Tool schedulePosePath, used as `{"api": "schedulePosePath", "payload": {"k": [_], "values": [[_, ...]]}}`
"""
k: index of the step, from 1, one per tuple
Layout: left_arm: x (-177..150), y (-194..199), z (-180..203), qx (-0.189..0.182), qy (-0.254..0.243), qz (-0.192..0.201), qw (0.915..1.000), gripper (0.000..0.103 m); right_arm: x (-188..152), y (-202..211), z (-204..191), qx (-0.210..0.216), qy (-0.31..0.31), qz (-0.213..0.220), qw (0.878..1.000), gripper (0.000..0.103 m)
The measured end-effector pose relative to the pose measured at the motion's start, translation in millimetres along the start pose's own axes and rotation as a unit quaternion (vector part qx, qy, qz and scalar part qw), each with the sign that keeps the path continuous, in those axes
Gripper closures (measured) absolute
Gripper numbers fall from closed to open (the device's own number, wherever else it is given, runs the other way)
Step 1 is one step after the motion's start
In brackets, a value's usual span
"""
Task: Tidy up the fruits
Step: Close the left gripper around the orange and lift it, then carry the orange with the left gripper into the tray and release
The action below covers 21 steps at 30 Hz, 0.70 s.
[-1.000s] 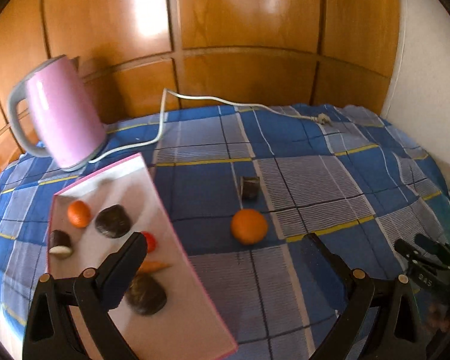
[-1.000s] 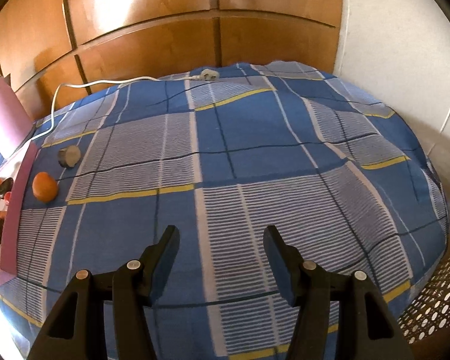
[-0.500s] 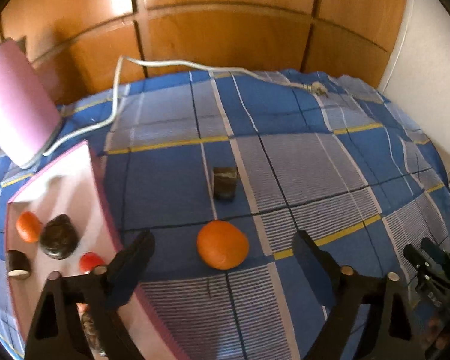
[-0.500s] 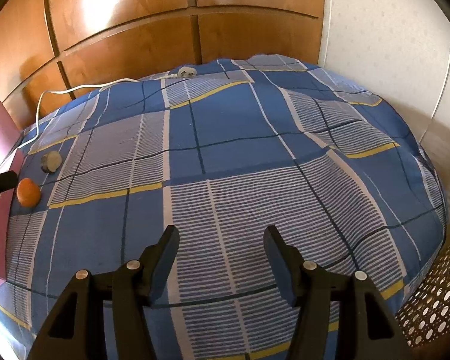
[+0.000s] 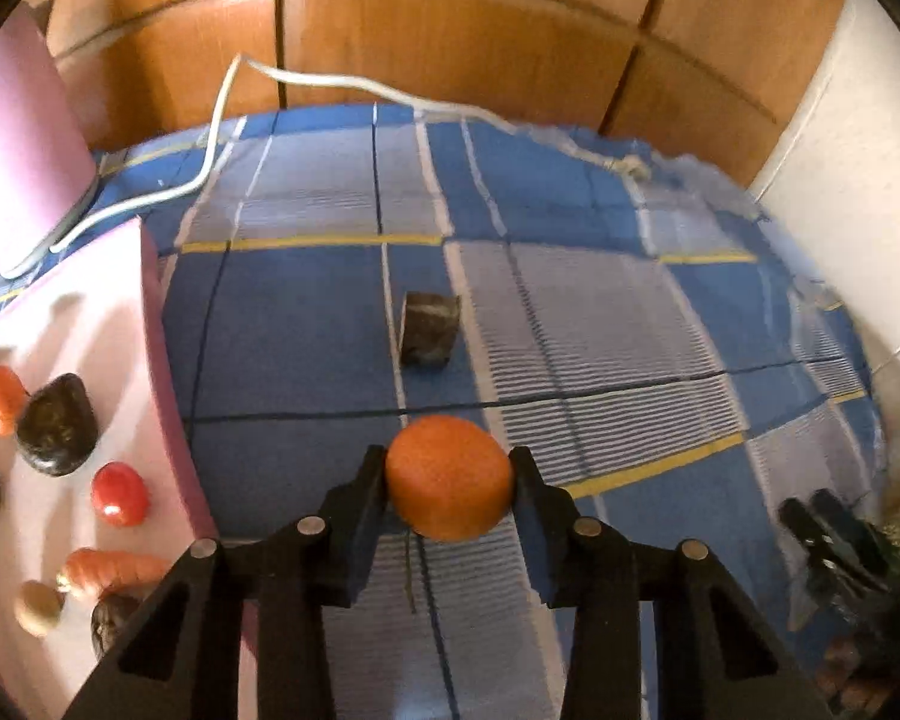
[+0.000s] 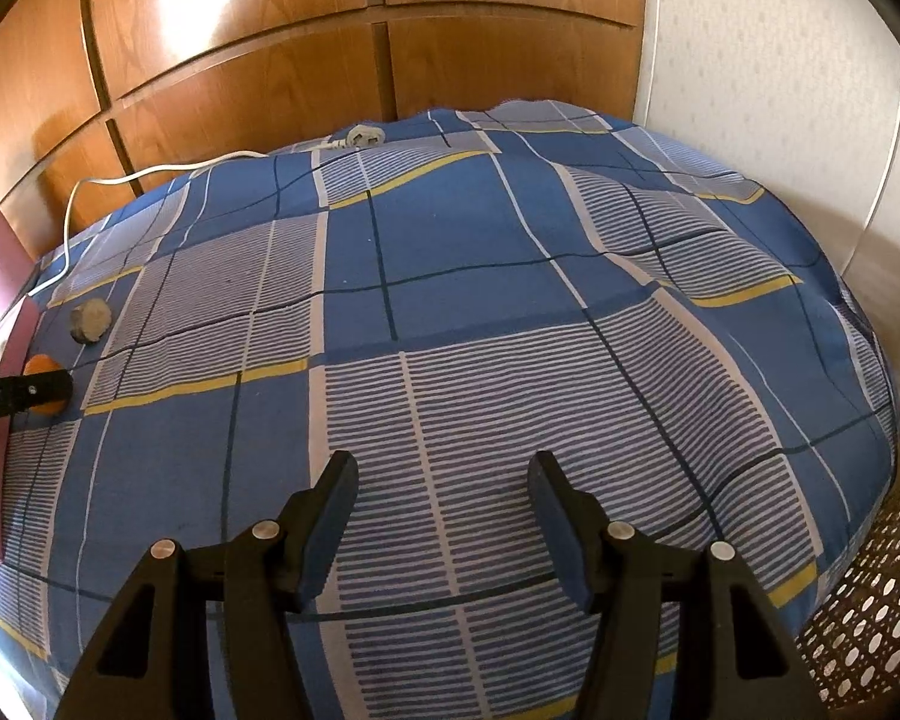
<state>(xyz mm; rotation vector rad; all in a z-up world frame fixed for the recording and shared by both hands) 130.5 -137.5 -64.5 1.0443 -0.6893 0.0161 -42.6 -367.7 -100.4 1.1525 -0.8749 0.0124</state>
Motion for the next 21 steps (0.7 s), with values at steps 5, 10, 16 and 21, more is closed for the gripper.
{"api": "schedulePosePath", "payload": {"k": [5,10,16,21], "values": [[-10,24,7,-0.017,0.005,0.024,0.9996,0.063,0,-1,-1,-0.003,0.001,0.0,1.0,0.043],[-21,51,9,-0.019,0.013,0.049,0.9985,0.063,0,0,-1,-0.004,0.003,0.0,1.0,0.043],[-34,95,-23,0.006,0.063,0.098,0.9932,0.062,-1,0,-2,-0.006,0.005,0.002,1.0,0.043],[-52,129,-81,0.074,0.134,0.134,0.979,0.062,-2,1,-2,-0.01,0.008,0.004,1.0,0.043]]}}
Point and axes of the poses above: each gripper's, at about its wrist camera, not at the fingertips, and y roughly against the way its jaws point, z to its right, x to its top, the point moved 2 cm from there along -y, roughly the way its jaws point, and after that the axes turned 10 degrees about -x, right-handed, at the moved point
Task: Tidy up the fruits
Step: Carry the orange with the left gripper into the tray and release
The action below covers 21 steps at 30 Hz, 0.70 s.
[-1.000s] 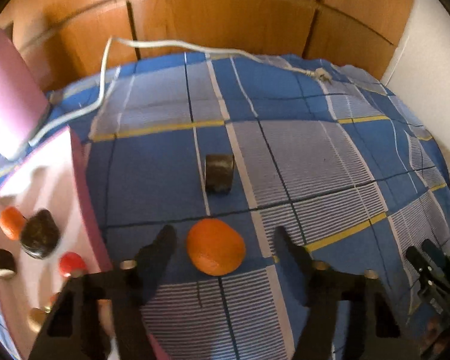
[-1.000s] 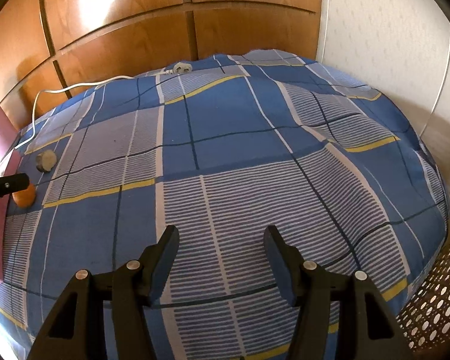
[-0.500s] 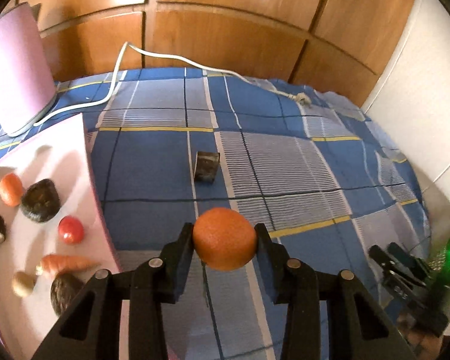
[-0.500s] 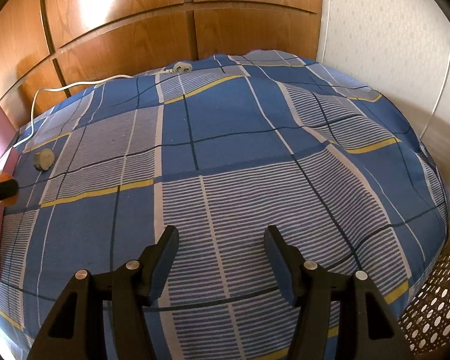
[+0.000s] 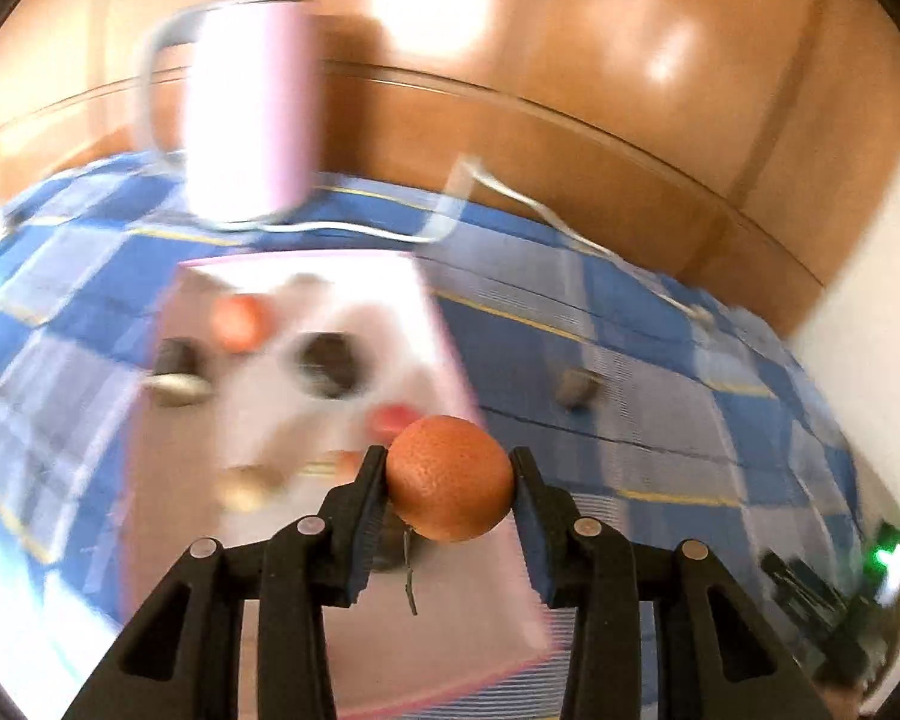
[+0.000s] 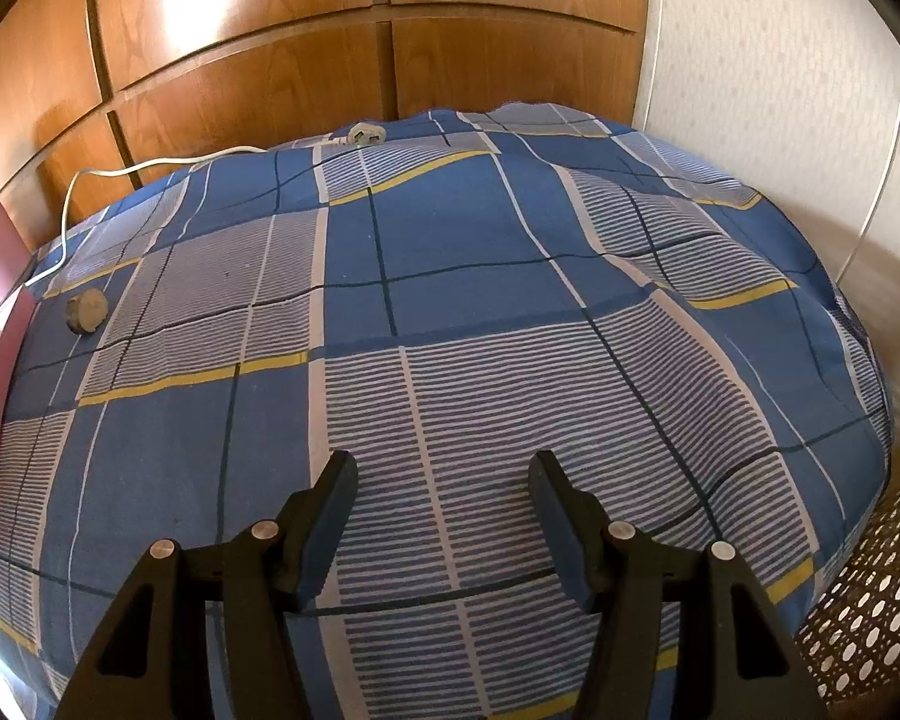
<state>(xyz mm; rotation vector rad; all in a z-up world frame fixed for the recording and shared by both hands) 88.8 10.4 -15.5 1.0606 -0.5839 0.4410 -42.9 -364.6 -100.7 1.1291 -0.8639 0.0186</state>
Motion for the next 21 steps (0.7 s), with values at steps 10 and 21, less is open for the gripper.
{"api": "schedulePosePath", "payload": {"k": [10,21], "values": [[2,7,-85,0.08,0.058,0.016,0.995,0.062,0,0,-3,-0.009,0.005,-0.004,1.0,0.042],[-2,17,-99,0.107,0.073,0.039,0.9908,0.029,0,0,-6,-0.019,0.011,-0.009,1.0,0.041]]}}
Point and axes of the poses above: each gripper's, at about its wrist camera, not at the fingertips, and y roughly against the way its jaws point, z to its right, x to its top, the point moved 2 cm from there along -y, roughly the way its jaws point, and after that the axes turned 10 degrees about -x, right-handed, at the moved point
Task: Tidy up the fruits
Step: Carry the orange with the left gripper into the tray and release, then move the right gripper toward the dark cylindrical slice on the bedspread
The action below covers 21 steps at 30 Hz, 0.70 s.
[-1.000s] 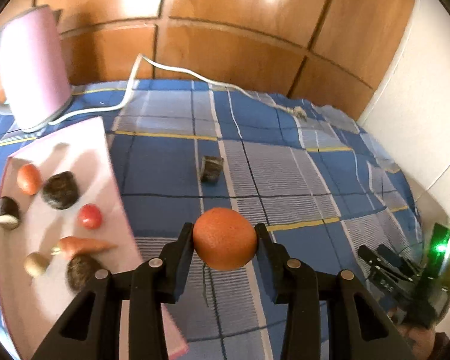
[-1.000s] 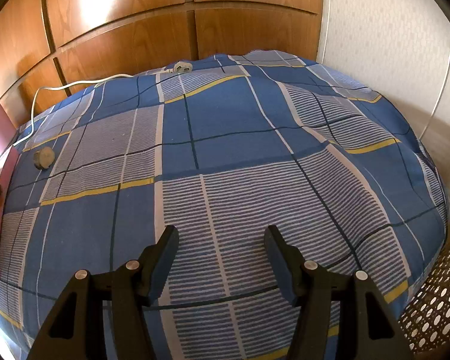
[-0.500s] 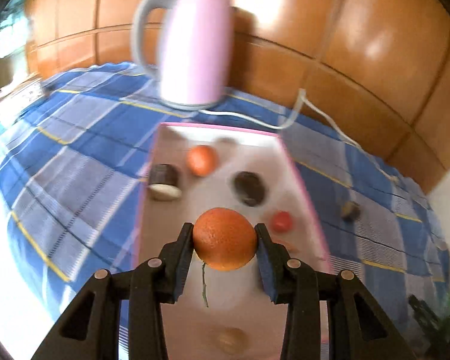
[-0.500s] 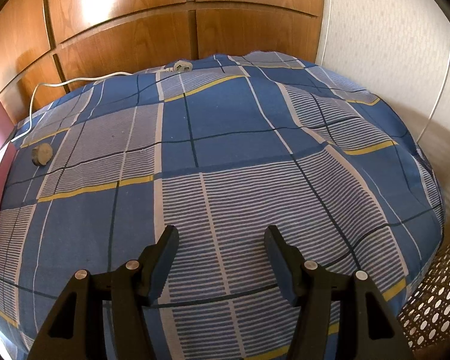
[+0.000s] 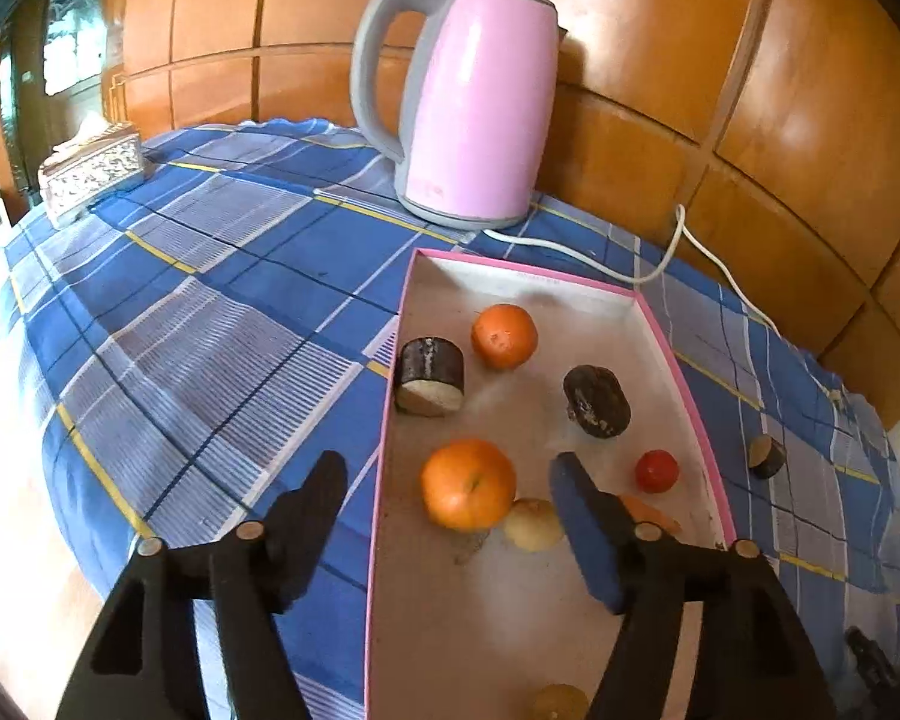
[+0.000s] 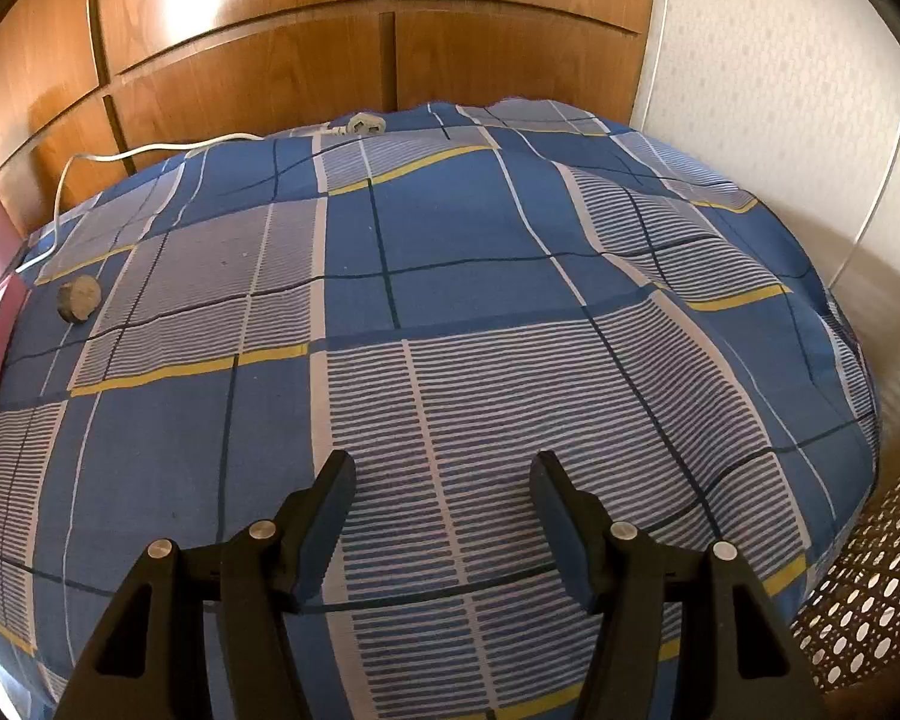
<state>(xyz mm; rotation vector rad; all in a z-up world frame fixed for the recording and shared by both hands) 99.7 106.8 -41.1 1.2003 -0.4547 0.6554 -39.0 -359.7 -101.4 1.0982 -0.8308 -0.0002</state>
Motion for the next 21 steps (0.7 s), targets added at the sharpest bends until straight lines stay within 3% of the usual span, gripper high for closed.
{"api": "schedulePosePath", "payload": {"k": [8,21], "values": [[-8,28,15,0.024,-0.015,0.044,0.9987,0.003,0,1,-1,-0.003,0.002,-0.001,1.0,0.041],[-23,42,18,0.043,-0.006,0.045,0.998,0.0,-3,1,-2,-0.001,0.0,0.0,1.0,0.037]]}}
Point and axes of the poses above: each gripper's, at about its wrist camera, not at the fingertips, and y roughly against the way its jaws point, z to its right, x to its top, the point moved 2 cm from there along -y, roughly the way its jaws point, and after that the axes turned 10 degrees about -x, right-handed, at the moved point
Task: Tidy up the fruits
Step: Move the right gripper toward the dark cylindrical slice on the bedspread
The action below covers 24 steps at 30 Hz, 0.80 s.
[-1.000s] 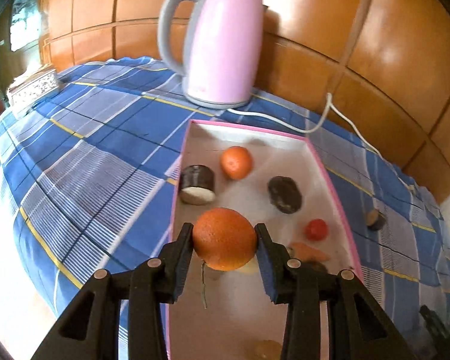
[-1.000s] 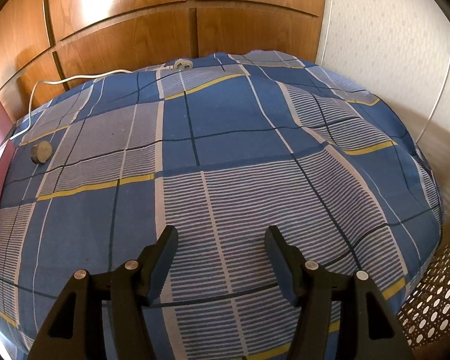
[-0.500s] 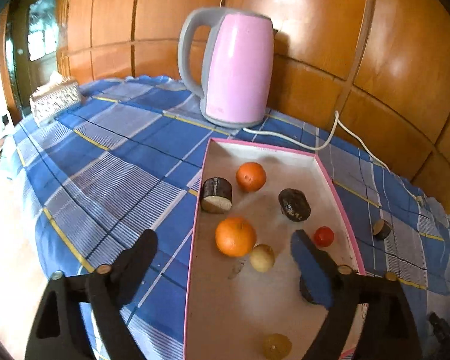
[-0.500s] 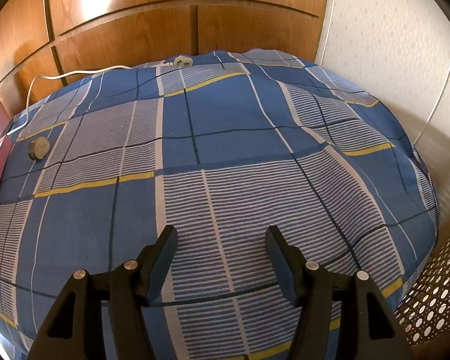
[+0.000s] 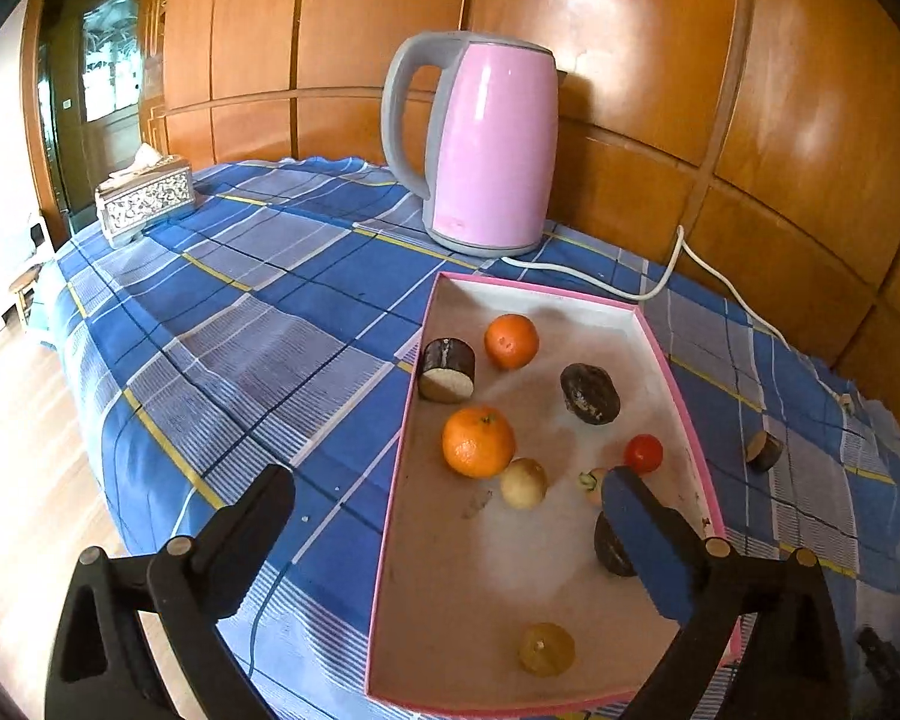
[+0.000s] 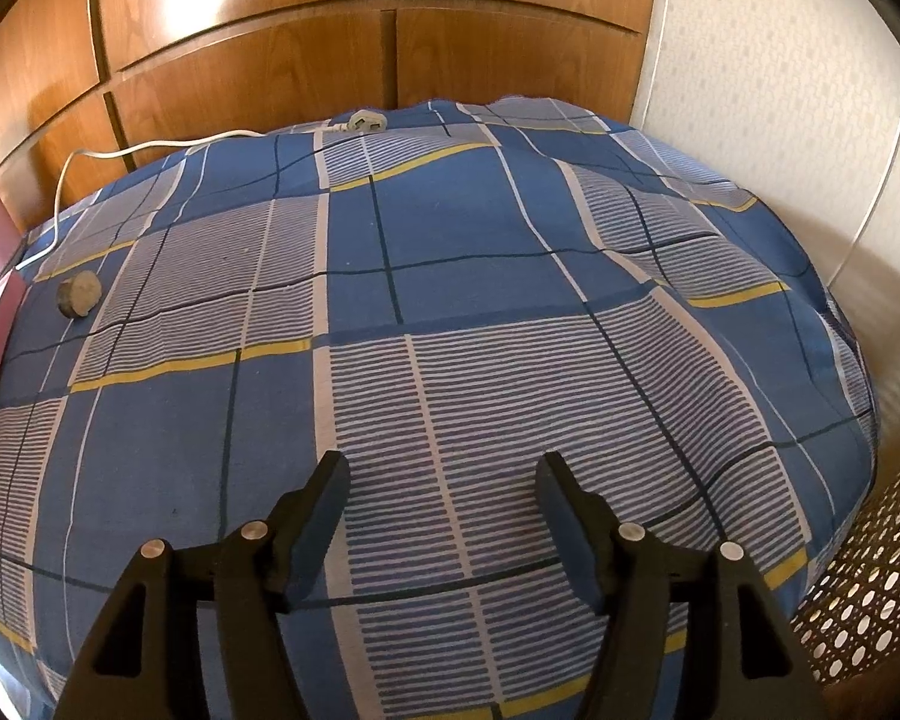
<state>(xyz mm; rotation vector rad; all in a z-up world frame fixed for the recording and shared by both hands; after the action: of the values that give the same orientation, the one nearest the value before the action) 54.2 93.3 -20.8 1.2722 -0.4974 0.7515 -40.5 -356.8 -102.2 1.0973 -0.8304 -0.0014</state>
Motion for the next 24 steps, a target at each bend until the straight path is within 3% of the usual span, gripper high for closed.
{"api": "schedulePosePath", "payload": {"k": [24], "values": [[-15,5,-1,-0.002,-0.003,-0.008,1.0,0.0,4,4,-13,-0.003,0.025,-0.002,1.0,0.036]]}}
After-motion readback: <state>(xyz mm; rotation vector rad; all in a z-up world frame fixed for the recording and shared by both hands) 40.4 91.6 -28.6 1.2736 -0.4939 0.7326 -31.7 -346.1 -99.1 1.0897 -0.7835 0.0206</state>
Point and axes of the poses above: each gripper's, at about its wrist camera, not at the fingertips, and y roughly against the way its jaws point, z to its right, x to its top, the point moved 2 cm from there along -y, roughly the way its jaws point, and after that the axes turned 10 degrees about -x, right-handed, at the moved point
